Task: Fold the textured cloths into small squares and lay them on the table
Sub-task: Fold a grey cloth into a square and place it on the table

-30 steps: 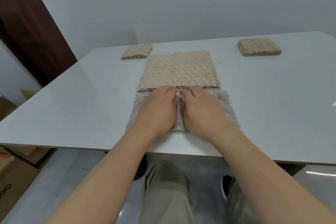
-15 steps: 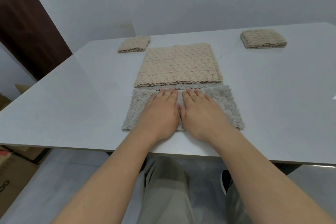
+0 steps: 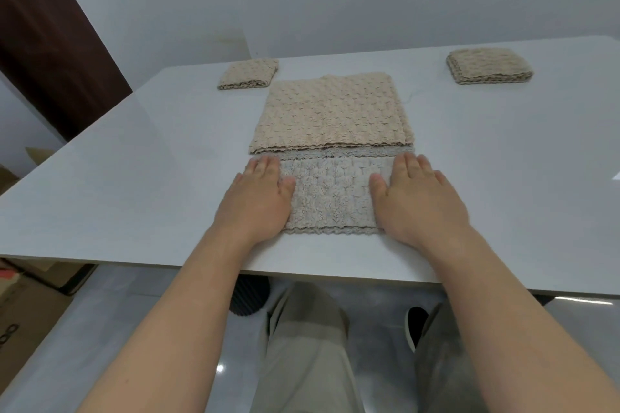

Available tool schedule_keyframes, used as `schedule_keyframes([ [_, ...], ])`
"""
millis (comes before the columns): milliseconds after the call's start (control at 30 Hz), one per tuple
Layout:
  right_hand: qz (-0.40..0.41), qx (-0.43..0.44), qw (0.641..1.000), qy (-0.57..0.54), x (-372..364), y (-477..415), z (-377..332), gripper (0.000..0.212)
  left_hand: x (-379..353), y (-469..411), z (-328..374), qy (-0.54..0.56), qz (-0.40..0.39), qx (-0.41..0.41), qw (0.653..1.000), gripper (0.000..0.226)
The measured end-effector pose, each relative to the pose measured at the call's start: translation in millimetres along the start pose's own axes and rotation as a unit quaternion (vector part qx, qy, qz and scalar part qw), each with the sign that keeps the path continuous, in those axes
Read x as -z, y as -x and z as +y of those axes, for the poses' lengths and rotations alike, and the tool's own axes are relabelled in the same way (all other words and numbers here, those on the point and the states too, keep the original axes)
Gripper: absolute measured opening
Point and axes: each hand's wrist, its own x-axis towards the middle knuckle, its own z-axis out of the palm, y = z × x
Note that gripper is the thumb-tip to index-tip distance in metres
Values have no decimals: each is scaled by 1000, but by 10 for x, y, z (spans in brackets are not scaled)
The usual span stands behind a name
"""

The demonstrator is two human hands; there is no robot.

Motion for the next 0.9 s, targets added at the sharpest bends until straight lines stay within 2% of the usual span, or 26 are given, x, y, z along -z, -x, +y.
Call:
schedule_keyframes([
  [200, -19, -27, 999, 2, 49, 21, 40, 71, 18, 21, -30, -19, -9, 30, 999, 66],
  [333, -24, -26, 999, 0, 179, -77, 44, 62, 117, -21, -66, 38, -24, 28, 999, 61],
  [433, 32, -18, 999, 35, 361, -152, 67, 26, 247, -57, -145, 54, 55, 36, 996, 42],
  [467, 46, -18, 997, 51, 404, -174, 69, 20, 278, -85, -174, 38, 79, 43, 995, 38],
  [567, 47, -29, 996, 69, 450, -253, 69, 25, 354, -189, -265, 13, 107, 55, 993, 30],
  [633, 37, -38, 997, 53, 472, -296, 64, 26, 392, -244, -300, 29, 99, 57, 993, 23],
  [767, 16, -55, 998, -17, 510, -422, 102, 9, 472, -284, -324, 86, 71, 53, 992, 10],
  [900, -9, -51, 993, -102, 594, -497, 151, 16, 534, -281, -330, 144, 57, 56, 986, 10],
])
